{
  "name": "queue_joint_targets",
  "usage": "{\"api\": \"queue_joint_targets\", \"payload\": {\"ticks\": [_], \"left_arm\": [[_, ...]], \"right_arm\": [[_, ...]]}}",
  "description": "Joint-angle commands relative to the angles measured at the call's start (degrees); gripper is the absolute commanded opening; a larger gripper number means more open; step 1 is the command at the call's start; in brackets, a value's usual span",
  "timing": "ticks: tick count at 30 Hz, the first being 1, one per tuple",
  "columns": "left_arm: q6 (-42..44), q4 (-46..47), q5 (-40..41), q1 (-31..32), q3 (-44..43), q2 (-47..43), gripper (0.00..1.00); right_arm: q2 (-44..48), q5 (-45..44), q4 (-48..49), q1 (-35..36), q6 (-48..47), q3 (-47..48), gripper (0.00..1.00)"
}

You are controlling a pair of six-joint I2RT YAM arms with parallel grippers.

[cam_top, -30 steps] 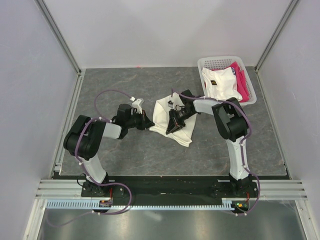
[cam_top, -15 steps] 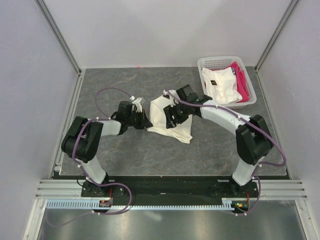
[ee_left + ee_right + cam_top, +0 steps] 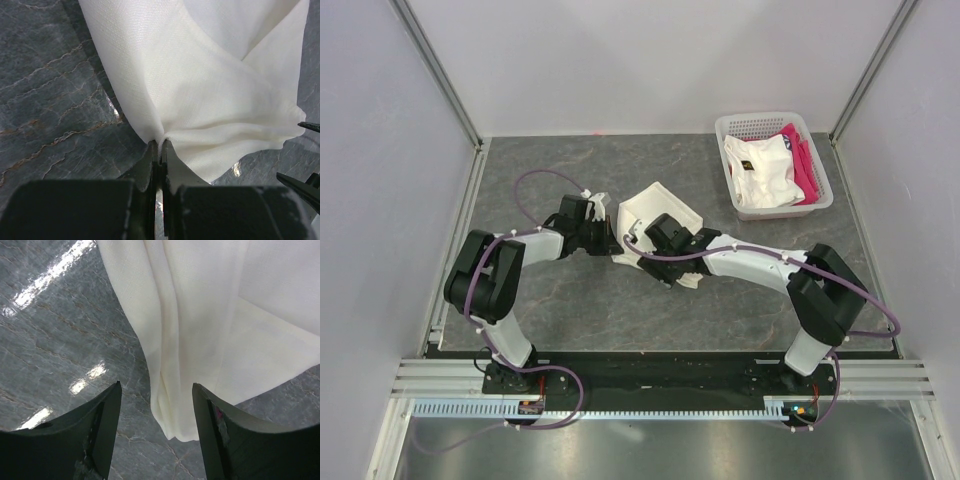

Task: Fold the napkin, place the utensils inside, and roll it up
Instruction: Roll the napkin with the utensil

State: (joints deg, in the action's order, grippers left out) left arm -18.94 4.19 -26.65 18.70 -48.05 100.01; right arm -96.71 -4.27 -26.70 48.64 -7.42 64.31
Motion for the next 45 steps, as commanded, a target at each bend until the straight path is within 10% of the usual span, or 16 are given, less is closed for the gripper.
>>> {"api": "queue_joint_targets", "payload": {"ticks": [1,16,24,36,45], "left_arm": [[0.7,-5.4,2.5,-0.3,-1.4,1.8,0.02],[2.2,-8.0,1.8,-0.9,-4.5,3.1,0.02],[5.6,-13.3,1.8,-1.6,-10.0,5.9,0.02],[9.0,-20.4,-0.5,-3.4,-15.1,9.3,0.02],[8.7,-22.7,-0.7,-3.4,-16.0,11.0,0.02]], "right_arm": [[-1.2,-5.6,2.3,1.2,-2.1,-0.9,0.65],[-9.9,-6.5,-3.9,1.2,-2.2,1.4,0.40],[-12.3,9.0,-11.8,-0.3,-0.9,6.6,0.05],[-17.1,47.1,-13.8,-9.9,-1.5,7.8,0.00],[-19.0,49.6,-10.1,-13.9,-1.3,5.2,0.00]]}}
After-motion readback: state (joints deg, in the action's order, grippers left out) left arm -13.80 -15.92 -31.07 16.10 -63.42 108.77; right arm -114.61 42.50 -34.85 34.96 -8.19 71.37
